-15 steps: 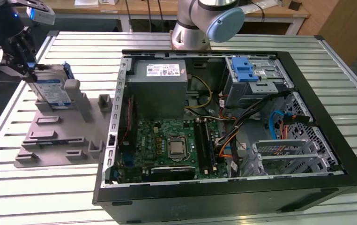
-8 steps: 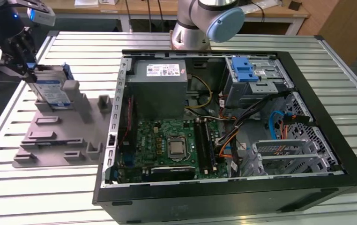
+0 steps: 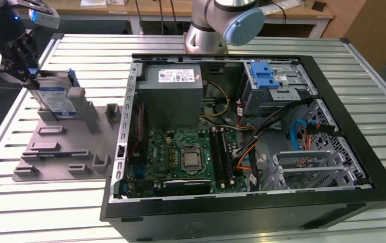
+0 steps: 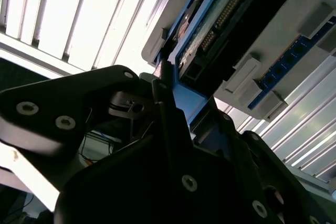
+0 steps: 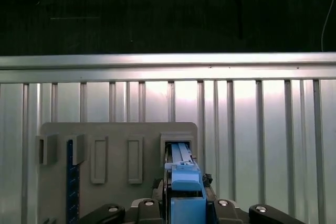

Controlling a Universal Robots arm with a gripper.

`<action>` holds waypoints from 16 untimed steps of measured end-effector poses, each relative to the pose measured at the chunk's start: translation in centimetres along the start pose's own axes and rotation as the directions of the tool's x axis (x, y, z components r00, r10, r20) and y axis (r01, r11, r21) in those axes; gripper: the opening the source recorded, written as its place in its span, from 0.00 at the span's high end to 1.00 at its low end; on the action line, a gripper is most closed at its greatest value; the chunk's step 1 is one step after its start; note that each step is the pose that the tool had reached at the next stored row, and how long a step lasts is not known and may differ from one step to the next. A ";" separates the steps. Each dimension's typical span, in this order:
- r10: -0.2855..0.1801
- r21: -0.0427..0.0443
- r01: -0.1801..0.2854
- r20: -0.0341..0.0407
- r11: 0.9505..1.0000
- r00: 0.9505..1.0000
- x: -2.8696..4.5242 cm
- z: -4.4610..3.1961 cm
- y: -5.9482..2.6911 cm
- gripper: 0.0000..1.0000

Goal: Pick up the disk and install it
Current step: 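Pick up the disk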

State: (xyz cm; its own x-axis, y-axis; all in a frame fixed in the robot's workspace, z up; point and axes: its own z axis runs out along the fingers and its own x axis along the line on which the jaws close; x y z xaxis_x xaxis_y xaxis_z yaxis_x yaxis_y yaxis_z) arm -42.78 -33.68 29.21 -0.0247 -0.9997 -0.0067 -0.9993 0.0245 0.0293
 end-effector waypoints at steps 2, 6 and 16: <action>-0.008 0.000 0.008 0.000 1.000 1.000 0.06 0.00 0.00 0.64; -0.014 0.000 0.014 0.000 1.000 1.000 0.08 0.00 0.00 0.64; -0.014 0.000 0.014 -0.001 1.000 1.000 0.08 0.00 0.00 0.64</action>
State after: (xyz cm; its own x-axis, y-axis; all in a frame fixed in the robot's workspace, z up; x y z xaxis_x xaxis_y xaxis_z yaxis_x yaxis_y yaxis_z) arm -42.78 -33.77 29.21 -0.0102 -0.9999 -0.0066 -0.9995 0.0100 0.0293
